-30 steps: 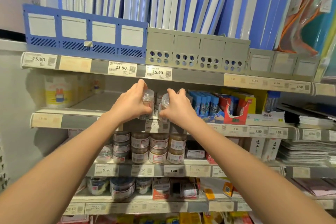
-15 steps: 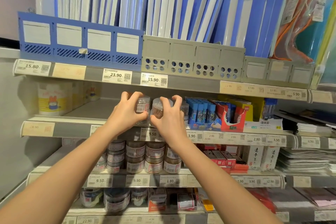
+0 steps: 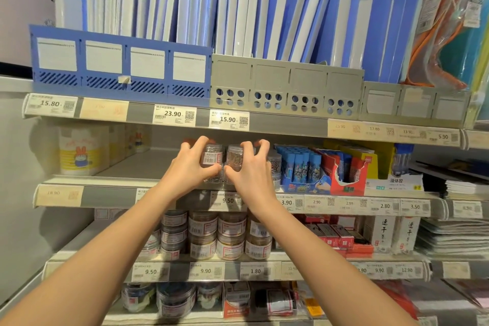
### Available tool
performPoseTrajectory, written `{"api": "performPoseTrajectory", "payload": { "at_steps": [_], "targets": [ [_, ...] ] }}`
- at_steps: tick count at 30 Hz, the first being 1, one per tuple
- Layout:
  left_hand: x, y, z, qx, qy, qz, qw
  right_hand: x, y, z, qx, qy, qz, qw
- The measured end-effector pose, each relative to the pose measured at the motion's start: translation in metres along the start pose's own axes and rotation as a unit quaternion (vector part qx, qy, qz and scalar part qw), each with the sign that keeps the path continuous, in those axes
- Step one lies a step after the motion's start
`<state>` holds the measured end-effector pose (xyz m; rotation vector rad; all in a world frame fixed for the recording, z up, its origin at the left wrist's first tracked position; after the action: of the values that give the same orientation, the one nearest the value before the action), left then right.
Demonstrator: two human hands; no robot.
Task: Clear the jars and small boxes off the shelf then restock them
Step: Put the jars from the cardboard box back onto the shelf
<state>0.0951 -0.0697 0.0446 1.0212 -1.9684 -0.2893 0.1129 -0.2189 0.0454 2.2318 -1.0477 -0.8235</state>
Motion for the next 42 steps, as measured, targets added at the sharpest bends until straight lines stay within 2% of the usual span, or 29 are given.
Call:
{"api": "performPoseTrajectory", "payload": {
  "at_steps": [23, 28, 33, 38, 42],
  "targets": [
    [-0.007, -0.012, -0.010, -0.001, 0.027, 0.006, 1.000, -0.003, -0.007, -0.003, -0.001, 0.023, 0.090, 0.996],
    [-0.011, -0.015, -0.007, -0.015, 0.035, -0.029, 0.999, 0.000, -0.013, 0.003, -0.019, 0.044, 0.120, 0.992],
    [-0.020, -0.020, -0.004, -0.023, 0.040, -0.023, 0.999, 0.005, -0.019, -0.002, -0.001, 0.067, 0.216, 0.974],
    [-0.019, -0.018, -0.009, -0.044, 0.031, 0.001, 0.999, 0.004, -0.016, -0.004, 0.035, 0.097, 0.232, 0.967],
    [-0.019, -0.020, -0.008, -0.039, 0.036, 0.004, 0.999, 0.011, -0.019, -0.009, -0.002, 0.084, 0.215, 0.973]
  ]
}}
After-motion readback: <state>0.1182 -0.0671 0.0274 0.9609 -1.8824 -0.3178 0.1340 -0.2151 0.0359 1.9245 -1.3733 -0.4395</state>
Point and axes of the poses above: each hand's wrist, its own z-axis away from the middle knuckle, its own y-axis out of the back of the hand, x = y × z, the point moved 7 cm from there along -z, towards the middle knuckle, and after that the axes turned 10 degrees about z, right-handed, at the moved point
